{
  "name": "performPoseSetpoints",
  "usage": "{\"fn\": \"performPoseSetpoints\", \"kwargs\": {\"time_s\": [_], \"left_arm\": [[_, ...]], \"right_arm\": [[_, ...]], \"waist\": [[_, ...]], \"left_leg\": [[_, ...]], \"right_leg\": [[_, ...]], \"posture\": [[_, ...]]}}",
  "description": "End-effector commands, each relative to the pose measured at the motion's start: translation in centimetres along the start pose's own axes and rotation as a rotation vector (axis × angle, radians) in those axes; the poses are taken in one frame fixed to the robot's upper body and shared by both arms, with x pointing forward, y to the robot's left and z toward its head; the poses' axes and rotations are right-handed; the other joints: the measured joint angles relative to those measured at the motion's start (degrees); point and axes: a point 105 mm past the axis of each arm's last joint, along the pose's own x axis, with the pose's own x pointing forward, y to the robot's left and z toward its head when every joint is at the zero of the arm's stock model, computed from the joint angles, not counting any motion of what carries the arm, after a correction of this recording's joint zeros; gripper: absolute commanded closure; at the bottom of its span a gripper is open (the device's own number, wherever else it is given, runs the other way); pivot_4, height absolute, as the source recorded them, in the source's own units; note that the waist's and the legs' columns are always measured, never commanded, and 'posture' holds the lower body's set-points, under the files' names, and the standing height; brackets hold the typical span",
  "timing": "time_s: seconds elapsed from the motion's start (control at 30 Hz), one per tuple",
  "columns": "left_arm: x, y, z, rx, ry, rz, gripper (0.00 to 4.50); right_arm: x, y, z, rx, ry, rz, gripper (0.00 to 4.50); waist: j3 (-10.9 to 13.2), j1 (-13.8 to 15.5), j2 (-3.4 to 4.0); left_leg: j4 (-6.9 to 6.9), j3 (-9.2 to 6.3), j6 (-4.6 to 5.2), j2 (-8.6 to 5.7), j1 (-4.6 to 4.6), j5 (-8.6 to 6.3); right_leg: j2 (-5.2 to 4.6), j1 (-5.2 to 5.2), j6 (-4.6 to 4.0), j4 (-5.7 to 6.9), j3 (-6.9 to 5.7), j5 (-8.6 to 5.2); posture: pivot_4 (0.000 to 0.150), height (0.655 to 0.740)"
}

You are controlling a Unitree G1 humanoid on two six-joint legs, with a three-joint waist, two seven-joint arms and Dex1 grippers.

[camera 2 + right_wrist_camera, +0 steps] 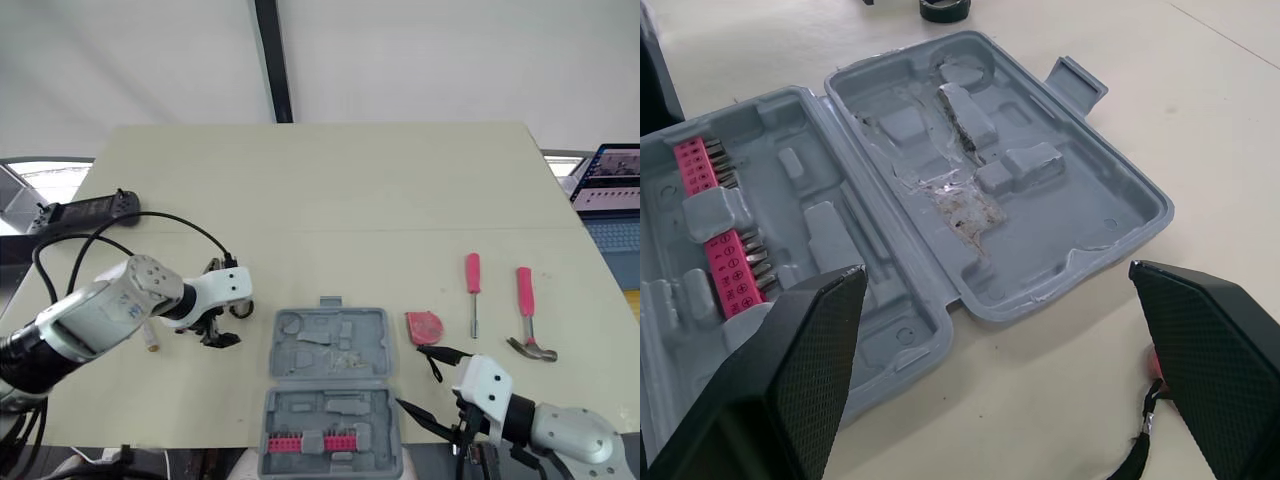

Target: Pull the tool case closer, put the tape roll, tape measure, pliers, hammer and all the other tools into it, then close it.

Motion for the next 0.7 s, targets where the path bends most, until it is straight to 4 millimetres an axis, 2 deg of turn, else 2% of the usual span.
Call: {"fn": "performPoseSetpoints", "kwargs": {"time_s": [0.03,0.23,0.7], "left_arm": [[0.1,0.8,0.3,0.028,-0.004,0.022,0.0],[1.4,0.9,0.3,0.042,-0.002,0.004,0.0],[2.3,-0.3,-0.3,0.056,0.014,-0.048,0.0]], "right_arm": [[-0.1,0.1,0.8,-0.028,-0.016,-0.014,0.07],[-0.3,0.2,0.8,-0.026,-0.011,-0.028,0.07],[-0.2,0.2,1.0,-0.022,-0.014,-0.04,0.07]], "waist": [[0.0,-0.06,0.0],[0.0,-0.07,0.0],[0.0,-0.09,0.0]], "left_leg": [[0.01,0.0,0.0,0.0,0.0,0.0],[0.04,0.0,0.0,0.0,-0.01,0.0],[0.09,-0.03,0.01,0.0,0.0,0.0]], "right_leg": [[0.0,0.0,0.0,0.01,0.0,0.0],[0.0,-0.01,0.01,0.03,-0.02,0.0],[-0.01,0.0,0.02,0.07,-0.03,0.01]], "posture": [[0.15,0.74],[0.15,0.74],[0.15,0.74]]}}
